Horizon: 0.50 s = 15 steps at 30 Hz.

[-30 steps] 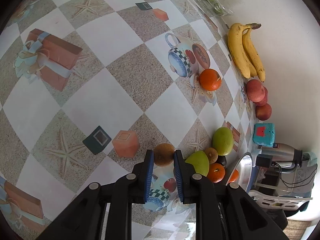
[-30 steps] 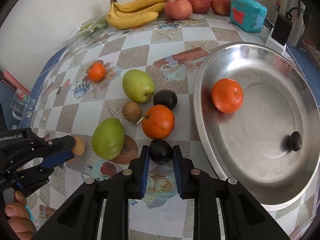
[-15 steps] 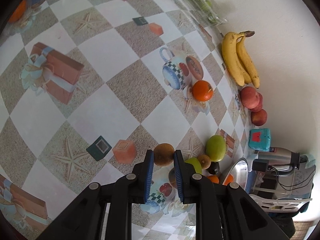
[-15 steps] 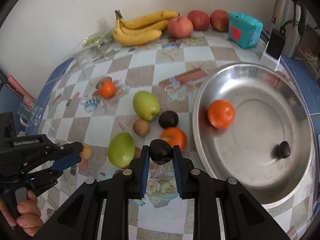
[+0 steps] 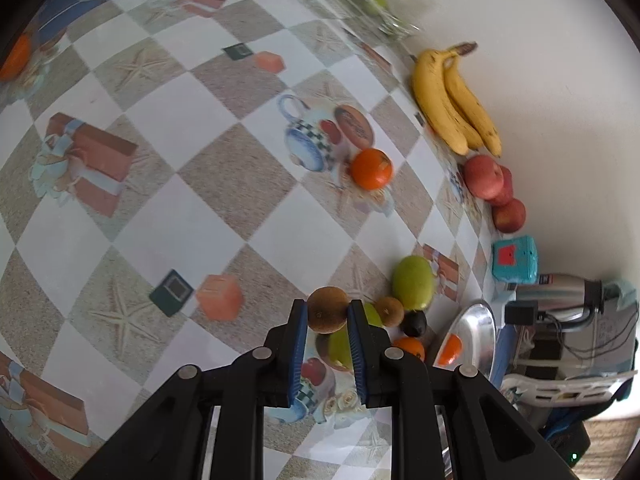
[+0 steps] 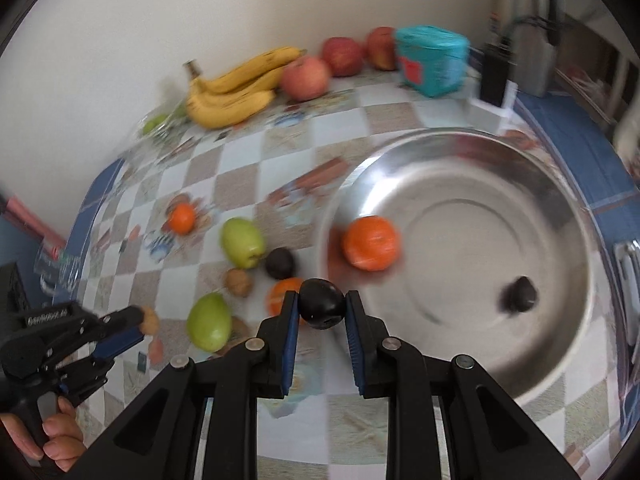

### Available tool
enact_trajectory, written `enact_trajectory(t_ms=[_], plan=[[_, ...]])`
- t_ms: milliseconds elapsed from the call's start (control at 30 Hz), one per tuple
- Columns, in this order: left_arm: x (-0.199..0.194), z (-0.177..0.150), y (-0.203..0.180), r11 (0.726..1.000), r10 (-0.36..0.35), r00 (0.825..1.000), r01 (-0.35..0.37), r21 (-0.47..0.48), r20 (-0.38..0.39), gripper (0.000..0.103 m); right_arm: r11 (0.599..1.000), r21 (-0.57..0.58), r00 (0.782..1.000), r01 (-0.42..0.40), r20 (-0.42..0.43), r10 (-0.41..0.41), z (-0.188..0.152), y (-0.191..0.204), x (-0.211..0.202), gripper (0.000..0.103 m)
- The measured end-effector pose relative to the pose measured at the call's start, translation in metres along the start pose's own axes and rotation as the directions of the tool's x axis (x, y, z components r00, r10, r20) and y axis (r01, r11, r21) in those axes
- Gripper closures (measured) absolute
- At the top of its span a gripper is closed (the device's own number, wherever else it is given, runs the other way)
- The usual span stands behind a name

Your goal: Organize fruits

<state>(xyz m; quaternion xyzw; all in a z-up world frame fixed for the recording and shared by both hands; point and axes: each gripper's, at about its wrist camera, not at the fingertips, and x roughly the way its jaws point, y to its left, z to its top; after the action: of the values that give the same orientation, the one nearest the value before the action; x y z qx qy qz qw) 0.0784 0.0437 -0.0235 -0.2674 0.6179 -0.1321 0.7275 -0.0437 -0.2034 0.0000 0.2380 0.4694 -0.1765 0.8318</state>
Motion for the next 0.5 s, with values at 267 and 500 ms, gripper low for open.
enact_trajectory(t_ms=[267,500], plan=[[0.011,-0.022,-0.039,0.990,0.001,1.000,0.003,0.143,-0.025,0.081,0.984,0.168,0.998,0.057,0.016,-0.060,0.007,-0.064,-0.015,0.079],[0.022,-0.053,-0.090,0.940,-0.012,1.000,0.021,0.342,-0.029,0.081,0.970,0.219,0.992,0.107,0.040,-0.118,0.010,-0.093,-0.029,0.079]])
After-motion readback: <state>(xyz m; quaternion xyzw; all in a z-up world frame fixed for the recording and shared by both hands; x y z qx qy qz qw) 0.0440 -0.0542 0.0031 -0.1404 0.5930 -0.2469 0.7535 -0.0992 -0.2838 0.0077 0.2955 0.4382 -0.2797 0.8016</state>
